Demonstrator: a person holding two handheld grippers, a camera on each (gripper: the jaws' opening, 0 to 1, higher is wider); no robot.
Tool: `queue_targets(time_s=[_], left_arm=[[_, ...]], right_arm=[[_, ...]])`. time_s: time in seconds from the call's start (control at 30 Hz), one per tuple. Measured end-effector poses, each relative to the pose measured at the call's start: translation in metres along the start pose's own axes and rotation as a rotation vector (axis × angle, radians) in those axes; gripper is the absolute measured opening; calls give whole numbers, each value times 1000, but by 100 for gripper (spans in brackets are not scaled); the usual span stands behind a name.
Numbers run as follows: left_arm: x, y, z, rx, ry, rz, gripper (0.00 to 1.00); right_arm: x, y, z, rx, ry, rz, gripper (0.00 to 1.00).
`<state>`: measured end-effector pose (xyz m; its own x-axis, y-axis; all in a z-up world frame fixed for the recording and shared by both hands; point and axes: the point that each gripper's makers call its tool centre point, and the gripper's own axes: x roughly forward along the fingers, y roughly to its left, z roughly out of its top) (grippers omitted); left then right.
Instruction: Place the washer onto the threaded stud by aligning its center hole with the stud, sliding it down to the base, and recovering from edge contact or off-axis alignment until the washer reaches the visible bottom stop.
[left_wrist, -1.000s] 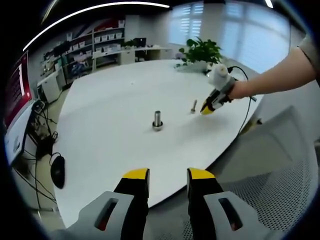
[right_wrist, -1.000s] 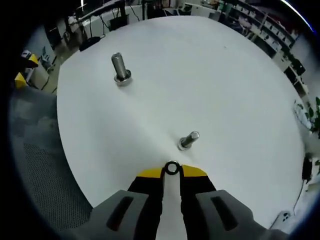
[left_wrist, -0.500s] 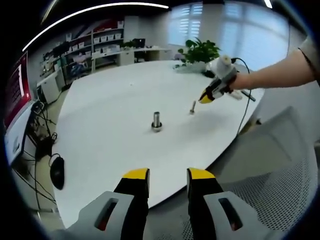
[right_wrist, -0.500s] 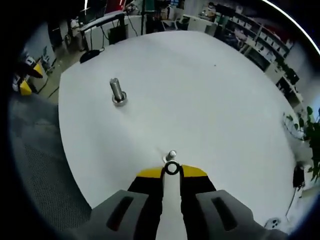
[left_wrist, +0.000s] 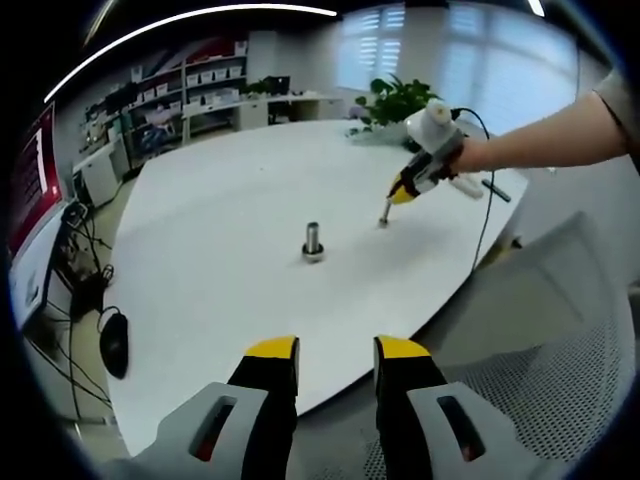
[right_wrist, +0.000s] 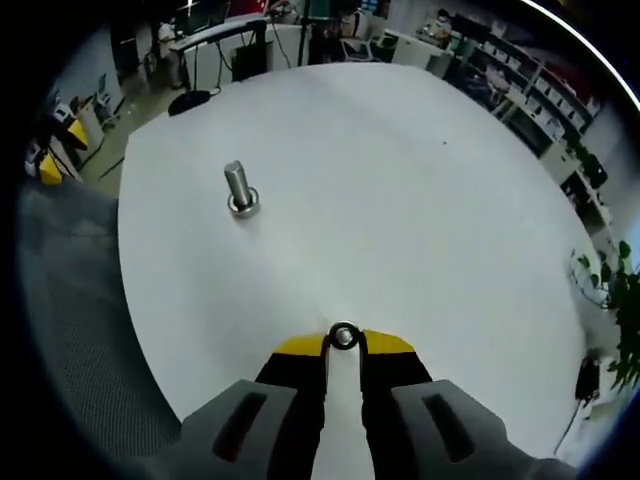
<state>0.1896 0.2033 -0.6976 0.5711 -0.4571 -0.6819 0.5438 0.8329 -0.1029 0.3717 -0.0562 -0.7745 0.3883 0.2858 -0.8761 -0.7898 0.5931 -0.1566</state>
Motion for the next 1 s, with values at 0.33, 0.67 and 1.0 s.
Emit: queue_targets(time_s=[0.33, 0.67, 1.0], left_arm=[[0, 1, 0, -6, -2, 3, 28], [0, 1, -1, -9, 1, 6, 27], [1, 2, -3, -14, 14, 10, 27]], right_arm=[[7, -3, -1, -5, 18, 12, 14], [17, -2, -7, -4, 48, 29, 14], [38, 0, -17, 41, 80, 53, 14]])
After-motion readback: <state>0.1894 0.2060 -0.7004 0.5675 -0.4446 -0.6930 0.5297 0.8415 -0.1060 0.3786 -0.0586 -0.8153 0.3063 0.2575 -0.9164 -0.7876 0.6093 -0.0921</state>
